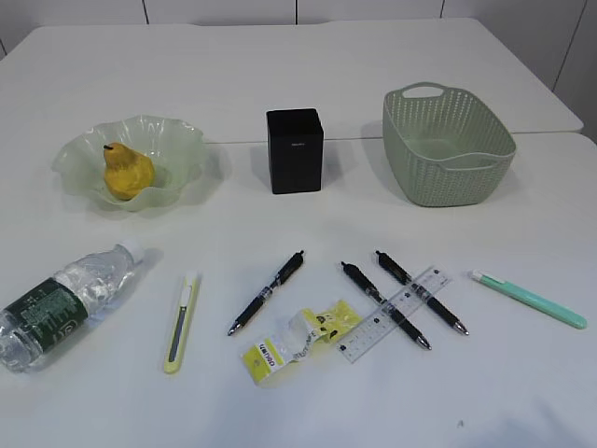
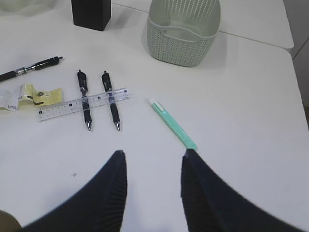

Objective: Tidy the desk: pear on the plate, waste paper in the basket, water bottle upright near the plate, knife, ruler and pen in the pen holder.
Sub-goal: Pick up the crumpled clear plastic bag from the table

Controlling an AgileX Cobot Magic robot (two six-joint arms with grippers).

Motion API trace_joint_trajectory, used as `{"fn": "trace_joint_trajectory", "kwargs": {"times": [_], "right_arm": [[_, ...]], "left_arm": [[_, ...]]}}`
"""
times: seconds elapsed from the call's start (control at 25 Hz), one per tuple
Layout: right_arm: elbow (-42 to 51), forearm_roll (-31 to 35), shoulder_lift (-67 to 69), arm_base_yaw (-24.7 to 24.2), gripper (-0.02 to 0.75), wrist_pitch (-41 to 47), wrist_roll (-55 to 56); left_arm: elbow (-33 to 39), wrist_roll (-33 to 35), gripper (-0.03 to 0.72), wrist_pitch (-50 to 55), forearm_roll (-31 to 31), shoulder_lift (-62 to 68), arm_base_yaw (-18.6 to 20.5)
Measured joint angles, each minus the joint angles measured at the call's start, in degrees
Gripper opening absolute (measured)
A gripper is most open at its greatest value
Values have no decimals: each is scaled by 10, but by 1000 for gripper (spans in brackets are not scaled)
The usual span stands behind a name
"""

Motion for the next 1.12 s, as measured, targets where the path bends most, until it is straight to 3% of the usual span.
{"fn": "trace_joint_trajectory", "kwargs": {"times": [0.6,1.12], "right_arm": [[-58,1,65,0,313,4,-12],[-137,17,173,1,313,3,-38]], "left_arm": [[174,-10,521,-20,-28,-133,0],[281,-10,521,-73,-11,-153,0]]}}
